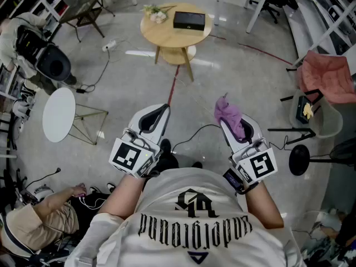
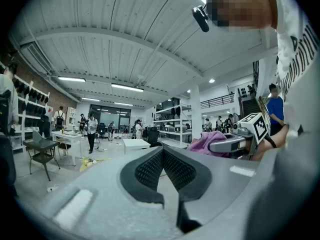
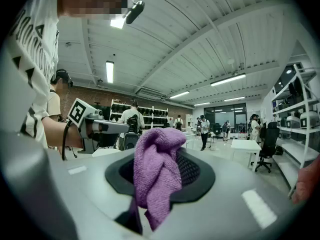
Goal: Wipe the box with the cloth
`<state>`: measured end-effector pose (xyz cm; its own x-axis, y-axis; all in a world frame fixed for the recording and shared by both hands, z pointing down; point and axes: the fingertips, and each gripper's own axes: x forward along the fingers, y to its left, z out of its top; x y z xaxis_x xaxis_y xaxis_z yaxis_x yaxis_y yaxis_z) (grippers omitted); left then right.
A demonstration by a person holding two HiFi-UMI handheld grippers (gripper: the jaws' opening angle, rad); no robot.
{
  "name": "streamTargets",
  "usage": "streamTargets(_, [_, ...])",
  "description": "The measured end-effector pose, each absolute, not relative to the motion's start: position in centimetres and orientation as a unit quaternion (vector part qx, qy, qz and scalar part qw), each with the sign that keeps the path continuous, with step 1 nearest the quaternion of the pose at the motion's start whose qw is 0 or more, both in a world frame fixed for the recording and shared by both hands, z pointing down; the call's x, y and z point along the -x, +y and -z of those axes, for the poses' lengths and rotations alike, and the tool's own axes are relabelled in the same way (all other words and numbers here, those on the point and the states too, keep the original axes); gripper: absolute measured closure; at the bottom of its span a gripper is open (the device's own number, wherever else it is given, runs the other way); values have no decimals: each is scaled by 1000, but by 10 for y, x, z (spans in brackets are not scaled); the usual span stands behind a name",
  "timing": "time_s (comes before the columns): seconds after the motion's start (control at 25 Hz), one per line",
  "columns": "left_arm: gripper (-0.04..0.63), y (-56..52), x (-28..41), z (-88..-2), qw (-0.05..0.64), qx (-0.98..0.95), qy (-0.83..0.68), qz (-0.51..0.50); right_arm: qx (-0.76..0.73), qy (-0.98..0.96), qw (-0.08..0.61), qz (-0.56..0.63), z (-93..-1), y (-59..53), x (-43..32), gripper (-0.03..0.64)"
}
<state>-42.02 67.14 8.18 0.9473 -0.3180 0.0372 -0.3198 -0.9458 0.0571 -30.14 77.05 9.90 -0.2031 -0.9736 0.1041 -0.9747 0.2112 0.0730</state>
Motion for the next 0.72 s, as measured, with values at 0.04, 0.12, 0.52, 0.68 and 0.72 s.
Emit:
streamTargets(0.04, [586,667,421,-83,32,-986,-161,-14,-628,-775,64,-5,-100,766,302,494])
streamTargets(0.12, [588,656,423,-84,33,-986,-161,-14,-629,-774,66,-7,-102,758,303,494])
streamTargets(0.52, [588,563,455,-102,52,-987,-153,-14,-644,-760,83,-10,-113,674,326,494])
streamTargets(0.68, [588,509,471,-101,51,-989,-135,-13,-649,-756,85,-6,-104,618,346,487])
streamTargets(0.72, [588,497,476,-98,52,-990,-131,-13,-653,-752,87,-5,-101,606,351,486])
